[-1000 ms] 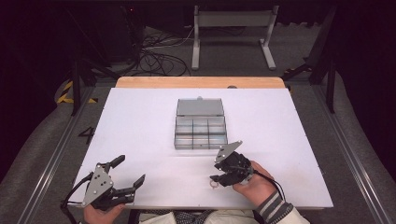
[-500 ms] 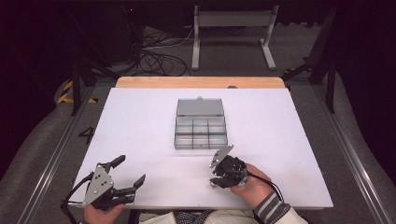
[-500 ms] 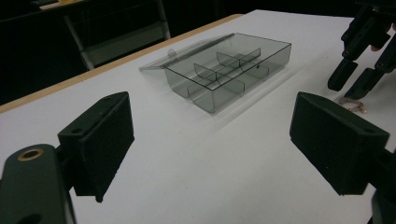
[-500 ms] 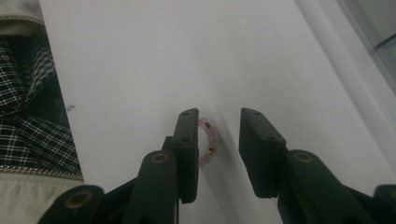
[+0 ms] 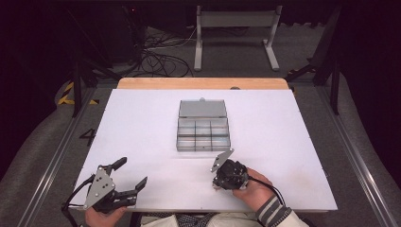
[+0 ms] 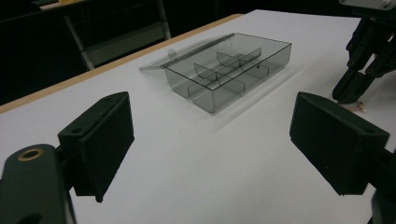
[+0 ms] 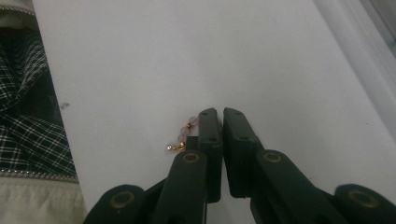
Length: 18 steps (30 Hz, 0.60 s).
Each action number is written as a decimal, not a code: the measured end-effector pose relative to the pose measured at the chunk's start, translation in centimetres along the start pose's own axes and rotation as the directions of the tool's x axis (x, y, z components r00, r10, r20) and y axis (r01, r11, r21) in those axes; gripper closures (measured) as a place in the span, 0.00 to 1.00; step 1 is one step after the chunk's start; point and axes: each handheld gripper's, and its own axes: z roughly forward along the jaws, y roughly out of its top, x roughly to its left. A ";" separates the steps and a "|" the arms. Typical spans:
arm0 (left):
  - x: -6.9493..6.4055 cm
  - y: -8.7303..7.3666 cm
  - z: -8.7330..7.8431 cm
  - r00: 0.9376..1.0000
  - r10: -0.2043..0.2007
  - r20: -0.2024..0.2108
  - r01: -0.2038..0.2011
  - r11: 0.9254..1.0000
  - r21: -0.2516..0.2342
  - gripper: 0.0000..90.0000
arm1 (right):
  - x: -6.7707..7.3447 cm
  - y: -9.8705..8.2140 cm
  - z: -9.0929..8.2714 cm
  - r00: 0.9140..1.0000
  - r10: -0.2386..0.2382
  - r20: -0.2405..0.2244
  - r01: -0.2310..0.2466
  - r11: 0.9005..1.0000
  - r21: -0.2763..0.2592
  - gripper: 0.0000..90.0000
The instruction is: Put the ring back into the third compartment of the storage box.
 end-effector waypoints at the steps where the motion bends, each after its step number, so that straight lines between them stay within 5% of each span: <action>1: 0.0 0.0 0.0 1.000 0.000 0.000 0.000 1.000 0.000 0.16 | 0.0 0.0 0.0 1.000 -0.001 0.000 0.001 1.000 -0.003 0.96; 18: 0.0 0.0 -0.1 1.000 -0.002 -0.001 0.002 1.000 -0.001 0.16 | 0.4 0.1 -1.2 0.999 -0.027 0.031 0.029 0.997 -0.066 0.97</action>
